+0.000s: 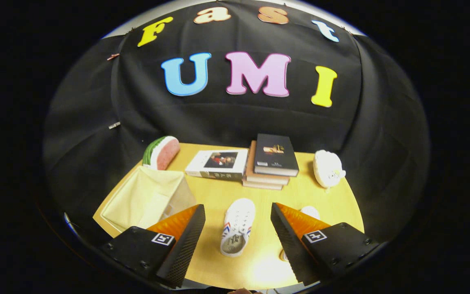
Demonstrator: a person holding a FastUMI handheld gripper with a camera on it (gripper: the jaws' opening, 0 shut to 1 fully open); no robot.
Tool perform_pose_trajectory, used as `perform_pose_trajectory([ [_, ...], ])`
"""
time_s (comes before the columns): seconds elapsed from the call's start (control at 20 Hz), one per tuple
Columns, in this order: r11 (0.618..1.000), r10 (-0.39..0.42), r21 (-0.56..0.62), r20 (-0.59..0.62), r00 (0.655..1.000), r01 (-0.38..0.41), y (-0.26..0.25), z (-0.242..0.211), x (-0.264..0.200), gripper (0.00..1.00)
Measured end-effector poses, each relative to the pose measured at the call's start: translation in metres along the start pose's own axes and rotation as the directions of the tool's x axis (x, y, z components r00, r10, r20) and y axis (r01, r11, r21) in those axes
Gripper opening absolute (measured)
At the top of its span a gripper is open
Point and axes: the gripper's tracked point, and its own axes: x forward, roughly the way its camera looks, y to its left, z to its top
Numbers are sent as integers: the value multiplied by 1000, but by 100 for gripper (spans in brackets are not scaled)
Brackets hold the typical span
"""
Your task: Open the storage box then place both shoes into the box .Put the left shoe in first, then the right shoe, with the right side of both shoes facing outward in a uniform manner.
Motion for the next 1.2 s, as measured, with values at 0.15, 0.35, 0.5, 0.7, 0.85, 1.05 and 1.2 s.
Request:
perform_pose_trajectory([
  [0.15, 1000, -11, 21, -69, 998, 13, -14, -31, 12, 99],
  [0.35, 1000, -7, 0, -172, 985, 7, -21, -76, 28, 99],
  [0.5, 998, -33, -65, -243, 970, 18, -32, -110, 51, 99],
  [0.7, 998, -11, -64, -337, 941, -11, -33, -138, 87, 97],
  [0.85, 999, 20, -18, -378, 925, -29, -32, -142, 119, 97],
  [1.05, 997, 57, 74, -429, 902, -28, -32, -147, 152, 97],
  [1.2, 992, 82, 123, -455, 887, -29, -32, -152, 170, 98],
])
